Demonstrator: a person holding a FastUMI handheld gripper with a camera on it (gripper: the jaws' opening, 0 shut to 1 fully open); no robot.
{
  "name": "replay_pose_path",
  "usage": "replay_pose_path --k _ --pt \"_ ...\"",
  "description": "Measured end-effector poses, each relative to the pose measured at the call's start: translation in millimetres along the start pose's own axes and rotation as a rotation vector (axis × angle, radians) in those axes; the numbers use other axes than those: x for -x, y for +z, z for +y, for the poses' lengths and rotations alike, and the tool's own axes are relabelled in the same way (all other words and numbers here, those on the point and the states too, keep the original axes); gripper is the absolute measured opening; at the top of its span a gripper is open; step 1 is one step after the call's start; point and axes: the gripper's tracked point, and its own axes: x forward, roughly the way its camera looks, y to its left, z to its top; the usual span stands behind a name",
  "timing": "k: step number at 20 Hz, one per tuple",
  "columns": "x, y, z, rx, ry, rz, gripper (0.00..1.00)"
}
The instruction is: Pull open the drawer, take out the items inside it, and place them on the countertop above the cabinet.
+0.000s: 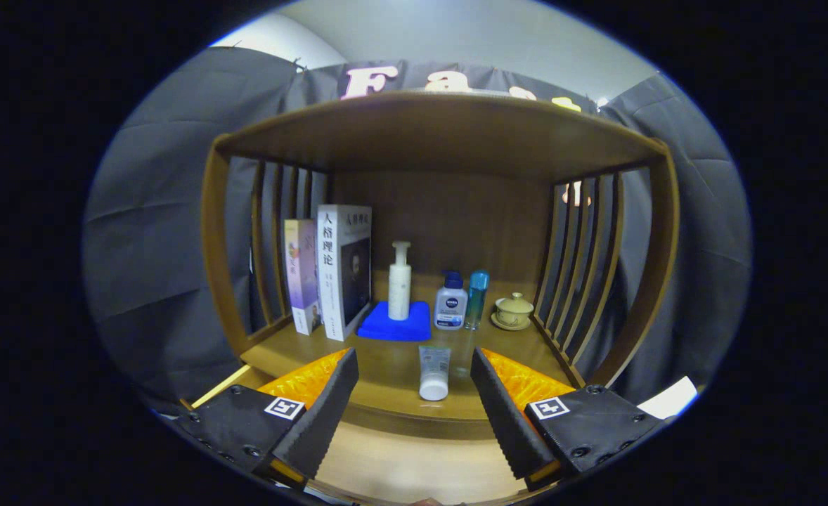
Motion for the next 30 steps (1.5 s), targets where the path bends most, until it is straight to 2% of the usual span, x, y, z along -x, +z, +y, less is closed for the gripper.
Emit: replay_pose_path --k 4,8,19,24,30 --pt "46 -15 -4 -0.002 -0.048 -0.133 1.00" --pt "86 -38 -1 -0.070 -0.046 -0.243 1.00" --pt "136 -137 -8 -0.182 -0.146 -0.173 0.98" --pt "142 -165 5 -0.125 -0.139 -0.123 0.98" --pt "128 -213 36 -0.140 -0.093 -0.014 0.98"
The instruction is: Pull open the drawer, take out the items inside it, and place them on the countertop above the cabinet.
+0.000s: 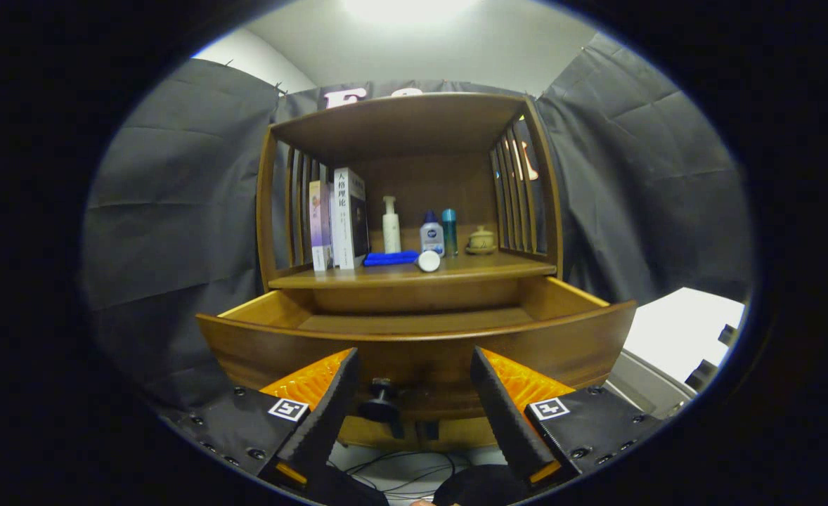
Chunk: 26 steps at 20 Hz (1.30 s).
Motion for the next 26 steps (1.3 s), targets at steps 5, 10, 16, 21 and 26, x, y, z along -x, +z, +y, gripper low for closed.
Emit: replay_pose_path --k 5,10,16,21,26 --pt "-12 -23 8 -0.012 -0.008 0.061 0.98" --pt "-24 -36 8 -0.012 -0.022 0.099 0.98" --pt "-34 -39 6 0.047 -0.066 0.081 0.99" --pt "-46 -39 6 0.071 -0.051 0.062 0.99" --pt "-67 -33 9 0.068 -0.059 0.046 0.98"
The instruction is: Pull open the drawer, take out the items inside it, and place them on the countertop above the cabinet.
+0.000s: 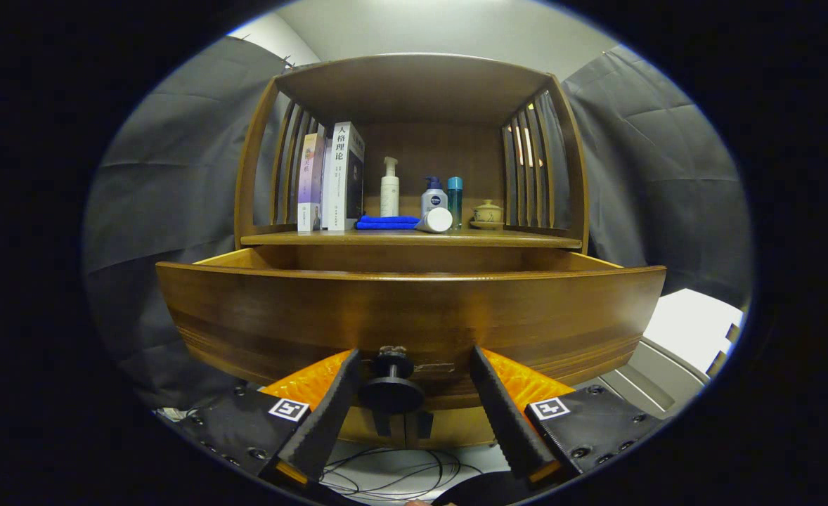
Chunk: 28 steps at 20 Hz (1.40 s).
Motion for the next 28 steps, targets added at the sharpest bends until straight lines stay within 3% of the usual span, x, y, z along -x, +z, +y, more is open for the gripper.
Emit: replay_pose_path --k 22,28 --pt "-124 23 14 -0.046 -0.020 0.052 0.98" --pt "-139 24 22 -0.024 -0.018 0.089 0.98"
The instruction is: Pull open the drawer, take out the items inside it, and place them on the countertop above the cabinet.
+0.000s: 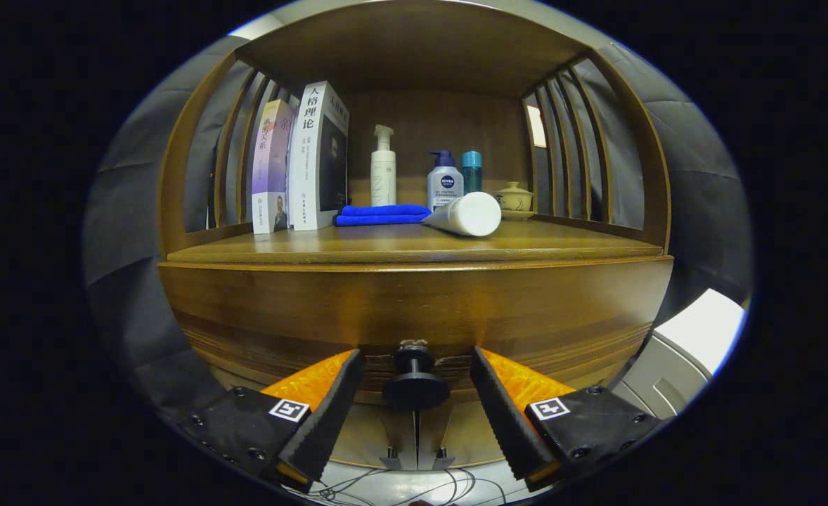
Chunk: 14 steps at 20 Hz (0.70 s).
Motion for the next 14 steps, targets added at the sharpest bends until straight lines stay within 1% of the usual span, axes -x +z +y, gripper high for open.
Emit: replay_pose_path --k 3,5,6,8,10,12,14 --pt "1 -1 0 0.007 0.005 0.015 0.98" --pt "8 1 0 -0.020 0.007 0.036 0.98" --pt "13 10 2 -0.036 0.012 0.017 0.98" --pt "37 33 7 -0.043 0.034 -0.037 0.98" --pt "70 64 17 -0.020 0.066 -0.093 0.98" --pt "102 101 26 0.001 0.096 -0.161 0.98" --pt "134 134 30 -0.009 0.125 -0.215 0.98"
